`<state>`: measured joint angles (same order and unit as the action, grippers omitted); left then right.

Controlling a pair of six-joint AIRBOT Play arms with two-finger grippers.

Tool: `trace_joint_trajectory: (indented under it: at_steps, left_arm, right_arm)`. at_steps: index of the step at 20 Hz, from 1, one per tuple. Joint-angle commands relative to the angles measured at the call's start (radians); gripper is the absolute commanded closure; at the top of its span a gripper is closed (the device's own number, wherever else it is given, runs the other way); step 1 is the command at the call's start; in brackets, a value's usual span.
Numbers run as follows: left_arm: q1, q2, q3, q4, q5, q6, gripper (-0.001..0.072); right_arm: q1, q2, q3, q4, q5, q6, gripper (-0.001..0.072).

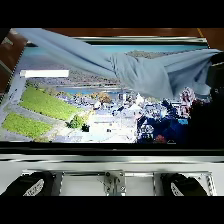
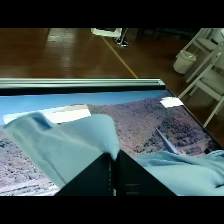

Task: Fold the shirts.

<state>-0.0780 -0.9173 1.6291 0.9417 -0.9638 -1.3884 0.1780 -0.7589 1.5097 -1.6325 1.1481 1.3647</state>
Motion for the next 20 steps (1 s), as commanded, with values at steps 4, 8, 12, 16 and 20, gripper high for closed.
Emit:
trace_joint_trajectory:
  at_steps: [4, 8, 12, 16, 20]
  left_arm:
    - [0.000, 0.116, -0.001, 0.347, -0.399, -0.083, 0.0671]
    - [-0.013, 0.148, -0.178, 0.377, -0.494, -0.127, 0.0670]
    - [-0.085, 0.166, -0.485, 0.367, -0.414, -0.199, 0.0670]
    - [-0.208, 0.161, -0.697, 0.367, -0.256, -0.280, 0.0670]
    - [-0.266, 0.137, -0.790, 0.368, -0.114, -0.338, 0.0670]
  right_arm:
    - [0.000, 0.073, 0.049, -0.027, 0.235, -0.023, 0.0653]
    - [0.000, 0.035, -0.025, 0.103, 0.414, -0.043, 0.0653]
    - [0.000, -0.050, -0.263, 0.293, 0.342, -0.045, 0.0653]
    - [0.000, -0.188, -0.392, 0.280, 0.034, -0.085, 0.0652]
    - [0.000, -0.378, -0.392, 0.294, -0.309, -0.078, 0.0652]
